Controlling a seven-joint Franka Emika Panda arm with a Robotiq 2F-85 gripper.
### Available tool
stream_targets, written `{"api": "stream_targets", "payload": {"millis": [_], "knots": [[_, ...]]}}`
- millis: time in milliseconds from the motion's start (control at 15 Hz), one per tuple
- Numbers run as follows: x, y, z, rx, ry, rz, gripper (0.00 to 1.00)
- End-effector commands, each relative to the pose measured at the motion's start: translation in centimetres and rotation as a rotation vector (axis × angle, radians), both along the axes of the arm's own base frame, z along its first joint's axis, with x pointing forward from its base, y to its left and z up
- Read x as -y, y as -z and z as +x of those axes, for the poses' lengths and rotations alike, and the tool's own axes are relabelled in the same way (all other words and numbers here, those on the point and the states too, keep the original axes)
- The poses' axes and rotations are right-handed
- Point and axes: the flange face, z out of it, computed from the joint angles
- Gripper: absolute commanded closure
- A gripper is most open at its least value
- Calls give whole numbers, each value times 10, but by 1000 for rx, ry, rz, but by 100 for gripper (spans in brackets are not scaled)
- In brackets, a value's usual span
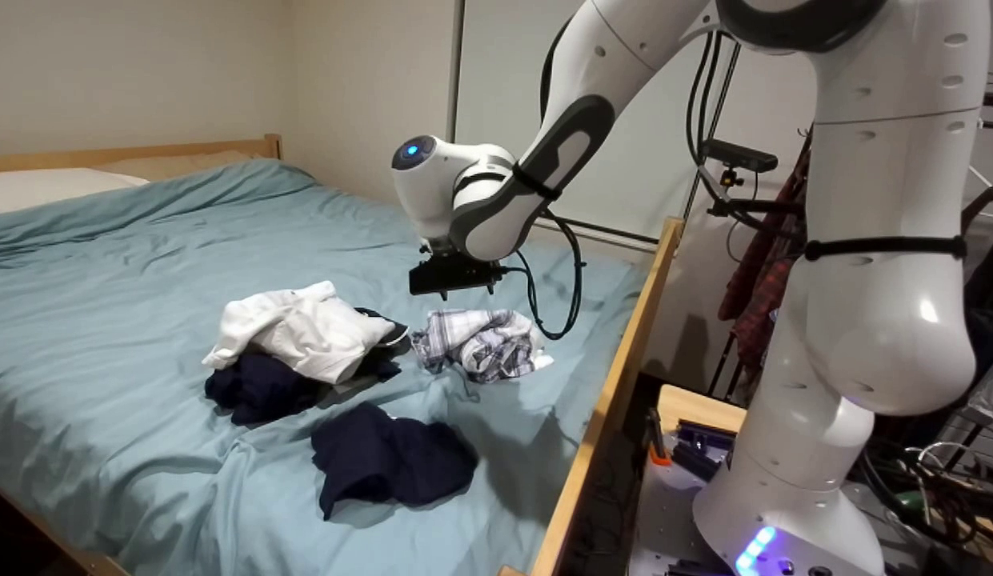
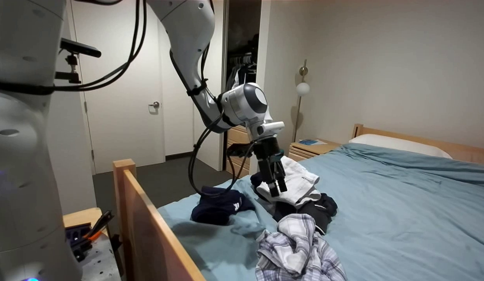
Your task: Fold the checked trousers
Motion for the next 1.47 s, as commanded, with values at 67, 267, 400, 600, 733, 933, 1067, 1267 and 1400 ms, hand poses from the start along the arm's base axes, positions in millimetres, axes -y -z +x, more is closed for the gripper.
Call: {"api": "stream_targets", "payload": {"millis": [67, 267, 400, 600, 733, 933, 1067, 1267, 1400], "knots": [[-3, 0, 3, 47, 46, 16, 0], [-4, 0, 1, 27, 34, 15, 0], [-5, 0, 1, 27, 34, 17, 0], [-5, 1, 1, 27, 35, 17, 0], [-5, 1, 1, 26, 35, 17, 0], [16, 17, 22, 8, 35, 35, 0], [30, 26, 35, 28, 42, 35, 0], [56, 44, 60, 85, 21, 50, 0], [67, 51, 75, 113, 6, 73, 0]]}}
